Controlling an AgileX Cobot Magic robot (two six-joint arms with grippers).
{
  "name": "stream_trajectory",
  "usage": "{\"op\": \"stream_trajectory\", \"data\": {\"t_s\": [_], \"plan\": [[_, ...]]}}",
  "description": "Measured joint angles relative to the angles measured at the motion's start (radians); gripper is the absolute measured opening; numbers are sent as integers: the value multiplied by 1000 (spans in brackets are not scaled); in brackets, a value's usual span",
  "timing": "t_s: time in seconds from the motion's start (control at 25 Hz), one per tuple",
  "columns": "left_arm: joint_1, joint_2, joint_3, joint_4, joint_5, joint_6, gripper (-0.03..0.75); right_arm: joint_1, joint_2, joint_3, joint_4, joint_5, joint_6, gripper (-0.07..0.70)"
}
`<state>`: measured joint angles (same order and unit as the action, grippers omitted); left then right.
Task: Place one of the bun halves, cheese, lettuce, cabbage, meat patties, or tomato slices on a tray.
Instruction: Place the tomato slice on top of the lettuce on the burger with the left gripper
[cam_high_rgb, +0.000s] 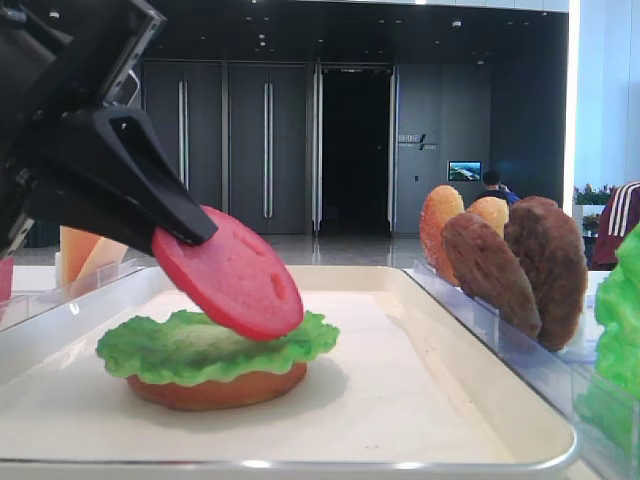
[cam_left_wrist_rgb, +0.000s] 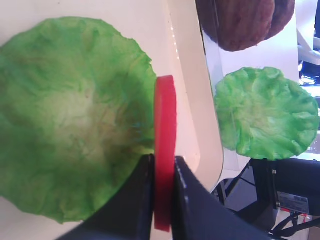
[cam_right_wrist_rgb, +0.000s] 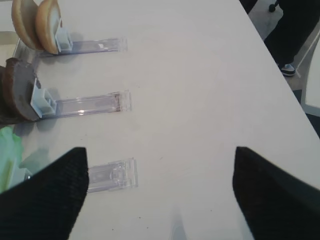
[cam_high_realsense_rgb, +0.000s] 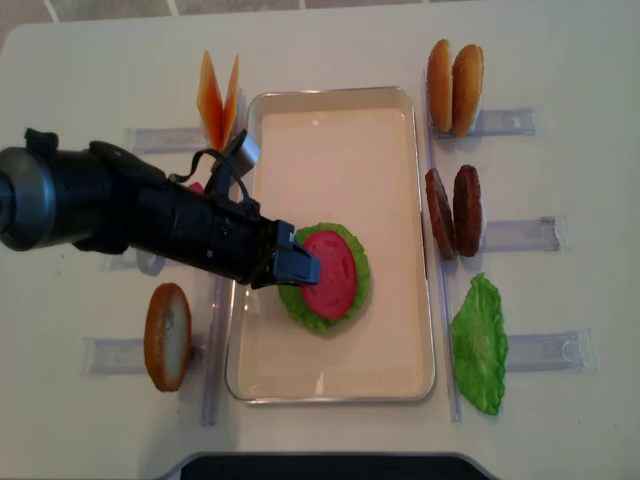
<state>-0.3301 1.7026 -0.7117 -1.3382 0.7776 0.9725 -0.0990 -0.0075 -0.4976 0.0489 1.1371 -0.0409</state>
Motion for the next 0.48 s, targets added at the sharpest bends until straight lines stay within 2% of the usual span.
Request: {"op": "stream_trajectory", "data": {"t_s": [0.24, 0.48], "plan": [[0, 0, 0, -3, -34, 6, 55, 0, 0, 0, 0, 0, 0, 587], [0, 0, 0, -3, -38, 7, 55, 0, 0, 0, 0, 0, 0, 587]]}}
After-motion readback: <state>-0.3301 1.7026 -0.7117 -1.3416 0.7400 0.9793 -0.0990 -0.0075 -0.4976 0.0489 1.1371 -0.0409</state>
